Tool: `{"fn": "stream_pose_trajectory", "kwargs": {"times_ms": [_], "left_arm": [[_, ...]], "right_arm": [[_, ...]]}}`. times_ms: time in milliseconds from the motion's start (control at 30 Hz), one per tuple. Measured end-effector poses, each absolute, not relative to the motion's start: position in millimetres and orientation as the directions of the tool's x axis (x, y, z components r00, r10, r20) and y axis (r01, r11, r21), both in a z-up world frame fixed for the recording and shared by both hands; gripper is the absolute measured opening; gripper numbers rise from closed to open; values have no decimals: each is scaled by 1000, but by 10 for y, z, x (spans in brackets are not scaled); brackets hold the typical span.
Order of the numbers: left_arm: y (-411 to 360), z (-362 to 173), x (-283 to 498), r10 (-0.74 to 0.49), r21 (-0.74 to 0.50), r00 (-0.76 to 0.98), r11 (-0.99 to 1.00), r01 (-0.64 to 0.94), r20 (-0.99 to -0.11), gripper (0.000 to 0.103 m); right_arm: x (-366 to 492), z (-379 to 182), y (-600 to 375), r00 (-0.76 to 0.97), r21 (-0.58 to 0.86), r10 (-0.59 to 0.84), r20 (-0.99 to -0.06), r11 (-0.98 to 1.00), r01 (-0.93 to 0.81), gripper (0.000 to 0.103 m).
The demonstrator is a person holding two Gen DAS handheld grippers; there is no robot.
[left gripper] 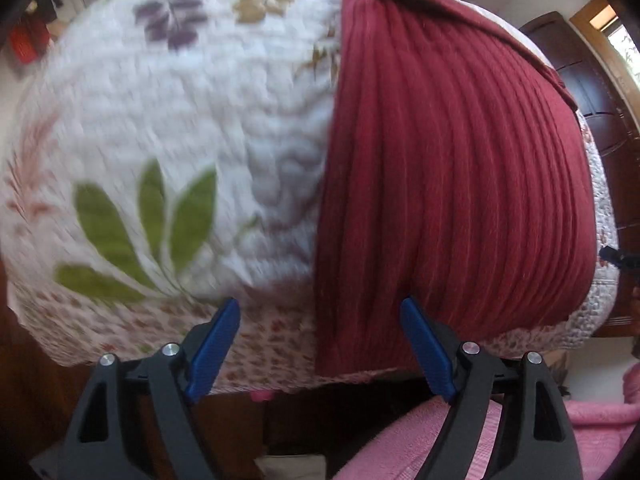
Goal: Fold small clothes
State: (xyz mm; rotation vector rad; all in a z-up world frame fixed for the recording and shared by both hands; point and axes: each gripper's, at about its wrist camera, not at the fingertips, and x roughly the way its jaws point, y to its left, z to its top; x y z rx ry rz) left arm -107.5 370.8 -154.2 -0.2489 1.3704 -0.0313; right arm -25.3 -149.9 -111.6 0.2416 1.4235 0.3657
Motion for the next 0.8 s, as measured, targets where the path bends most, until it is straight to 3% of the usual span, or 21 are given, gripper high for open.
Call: {"fn": "stream_pose_trajectory", "kwargs": {"times_ms": [400, 667, 733, 800], "left_arm": [[3657, -1892, -1065, -262, -294, 208, 945, -142, -943, 81], [3583, -1978, -1210, -274, -306, 214, 943, -133, -937, 67], [3587, -1975, -1228, -306, -338, 218, 932, -131, -927, 48], [3561, -1952, -1237, -328, -360, 219, 924, -127, -919, 43]], "right_arm": [[-528, -1473, -1490, -1, 470, 470, -883, 881, -53, 59], [-578, -1608, -1321, -20, 490, 490, -872, 870, -52, 60], [-584, -1585, -1284, -20, 497, 497, -867, 865, -68, 54], [-566, -1593, -1243, -21, 497, 497, -868, 864, -76, 53]]}}
